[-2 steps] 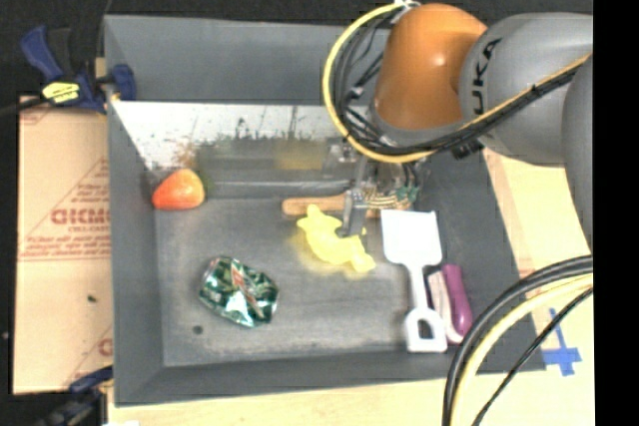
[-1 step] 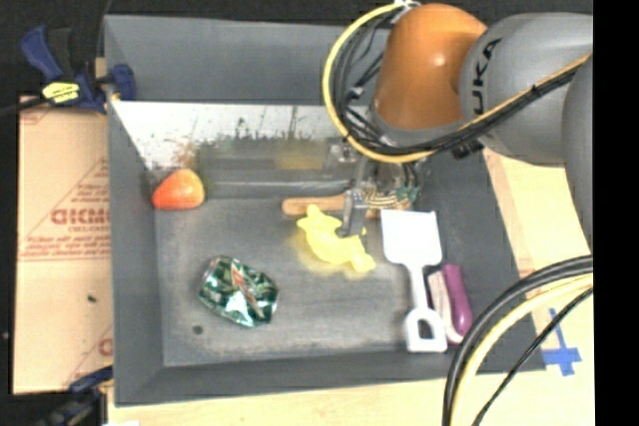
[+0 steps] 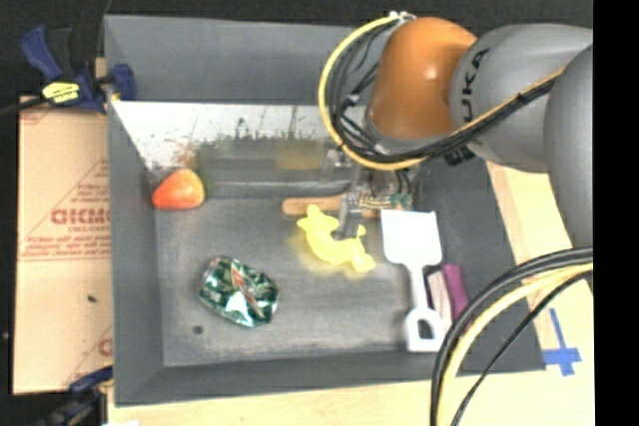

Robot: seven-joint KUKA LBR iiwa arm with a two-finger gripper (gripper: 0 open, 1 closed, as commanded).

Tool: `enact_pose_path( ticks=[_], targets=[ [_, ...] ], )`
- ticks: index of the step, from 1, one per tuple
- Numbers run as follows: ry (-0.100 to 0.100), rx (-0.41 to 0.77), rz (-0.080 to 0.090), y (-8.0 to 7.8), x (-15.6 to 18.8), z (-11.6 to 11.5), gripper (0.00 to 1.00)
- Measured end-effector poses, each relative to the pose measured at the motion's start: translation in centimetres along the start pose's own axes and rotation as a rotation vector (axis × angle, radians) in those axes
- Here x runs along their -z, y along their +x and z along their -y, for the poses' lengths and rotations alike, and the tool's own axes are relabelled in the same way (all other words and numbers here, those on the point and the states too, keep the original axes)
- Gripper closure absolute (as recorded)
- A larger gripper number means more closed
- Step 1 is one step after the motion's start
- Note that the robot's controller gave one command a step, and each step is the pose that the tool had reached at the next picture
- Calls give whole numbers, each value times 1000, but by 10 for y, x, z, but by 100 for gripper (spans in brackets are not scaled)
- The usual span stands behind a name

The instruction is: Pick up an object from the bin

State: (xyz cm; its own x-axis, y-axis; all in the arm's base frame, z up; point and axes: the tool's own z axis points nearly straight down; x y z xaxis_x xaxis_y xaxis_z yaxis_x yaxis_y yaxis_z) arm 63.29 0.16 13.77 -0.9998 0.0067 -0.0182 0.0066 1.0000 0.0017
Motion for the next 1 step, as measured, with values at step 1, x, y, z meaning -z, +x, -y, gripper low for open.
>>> enact_pose_path(
  ticks=[1],
  targets=[
    [2, 205, 3, 57, 17, 42, 0]
  ],
)
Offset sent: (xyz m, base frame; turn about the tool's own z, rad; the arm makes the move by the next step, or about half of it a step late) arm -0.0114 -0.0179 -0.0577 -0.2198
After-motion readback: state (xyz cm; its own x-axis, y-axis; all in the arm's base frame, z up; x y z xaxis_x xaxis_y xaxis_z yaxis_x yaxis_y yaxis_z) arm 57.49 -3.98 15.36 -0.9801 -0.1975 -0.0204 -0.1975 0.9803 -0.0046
